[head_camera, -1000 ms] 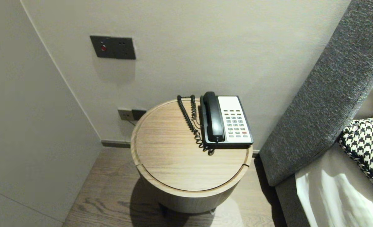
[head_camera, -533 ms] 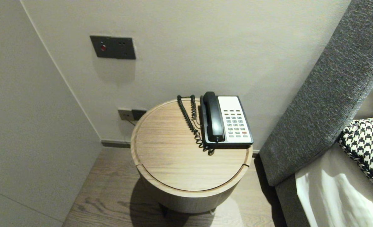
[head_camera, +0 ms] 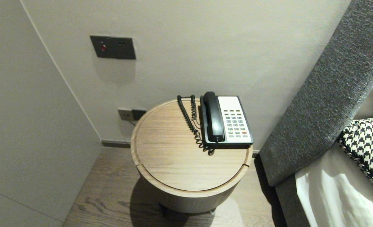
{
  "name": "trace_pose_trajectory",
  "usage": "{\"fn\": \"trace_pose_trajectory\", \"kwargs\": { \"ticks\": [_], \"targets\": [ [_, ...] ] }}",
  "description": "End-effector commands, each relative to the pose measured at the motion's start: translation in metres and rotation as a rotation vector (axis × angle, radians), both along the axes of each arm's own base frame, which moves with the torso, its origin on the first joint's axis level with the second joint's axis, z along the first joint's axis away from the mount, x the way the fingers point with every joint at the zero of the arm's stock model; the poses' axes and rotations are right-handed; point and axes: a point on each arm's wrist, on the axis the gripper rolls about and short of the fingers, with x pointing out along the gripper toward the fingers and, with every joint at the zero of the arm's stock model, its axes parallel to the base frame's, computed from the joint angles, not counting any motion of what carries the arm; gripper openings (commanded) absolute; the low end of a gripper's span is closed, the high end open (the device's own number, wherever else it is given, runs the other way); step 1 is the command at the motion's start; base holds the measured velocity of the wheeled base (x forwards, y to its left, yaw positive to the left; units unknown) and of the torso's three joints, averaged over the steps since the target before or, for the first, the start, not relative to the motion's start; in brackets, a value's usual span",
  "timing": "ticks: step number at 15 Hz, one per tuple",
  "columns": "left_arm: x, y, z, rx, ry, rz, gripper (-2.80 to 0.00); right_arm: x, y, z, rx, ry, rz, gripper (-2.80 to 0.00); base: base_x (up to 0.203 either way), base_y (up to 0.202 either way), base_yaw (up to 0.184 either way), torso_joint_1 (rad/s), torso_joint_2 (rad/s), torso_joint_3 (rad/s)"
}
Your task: Open the nightstand drawer
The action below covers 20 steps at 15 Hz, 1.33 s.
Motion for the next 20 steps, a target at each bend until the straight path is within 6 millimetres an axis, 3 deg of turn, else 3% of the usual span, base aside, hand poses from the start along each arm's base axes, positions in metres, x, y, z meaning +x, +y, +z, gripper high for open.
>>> {"fn": "trace_pose_trajectory", "kwargs": {
  "ticks": [1, 5, 9, 11, 15, 20],
  "targets": [
    [0.003, 0.0, 0.031, -0.001, 0.026, 0.001, -2.8, 0.003, 0.0, -0.011, 0.0, 0.039, 0.0, -2.8, 0.0, 0.0, 0.0, 0.0, 0.0, 0.0],
    [0.028, 0.0, 0.086, -0.003, 0.105, -0.004, -2.8, 0.003, 0.0, -0.011, 0.0, 0.039, 0.0, -2.8, 0.0, 0.0, 0.0, 0.0, 0.0, 0.0],
    [0.07, 0.0, 0.12, 0.04, 0.296, -0.036, -2.8, 0.003, 0.0, -0.011, 0.0, 0.039, 0.0, -2.8, 0.0, 0.0, 0.0, 0.0, 0.0, 0.0],
    [0.089, -0.001, 0.128, 0.047, 0.409, -0.087, -2.8, 0.003, 0.0, -0.011, 0.0, 0.039, 0.0, -2.8, 0.0, 0.0, 0.0, 0.0, 0.0, 0.0],
    [0.131, -0.006, 0.12, 0.009, 0.681, -0.155, -2.8, 0.003, 0.0, -0.011, 0.0, 0.04, 0.0, -2.8, 0.0, 0.0, 0.0, 0.0, 0.0, 0.0],
    [0.157, -0.055, 0.144, -0.133, 0.889, -0.354, -2.8, 0.003, 0.0, -0.011, 0.0, 0.041, 0.0, -2.8, 0.0, 0.0, 0.0, 0.0, 0.0, 0.0]
  ]
}}
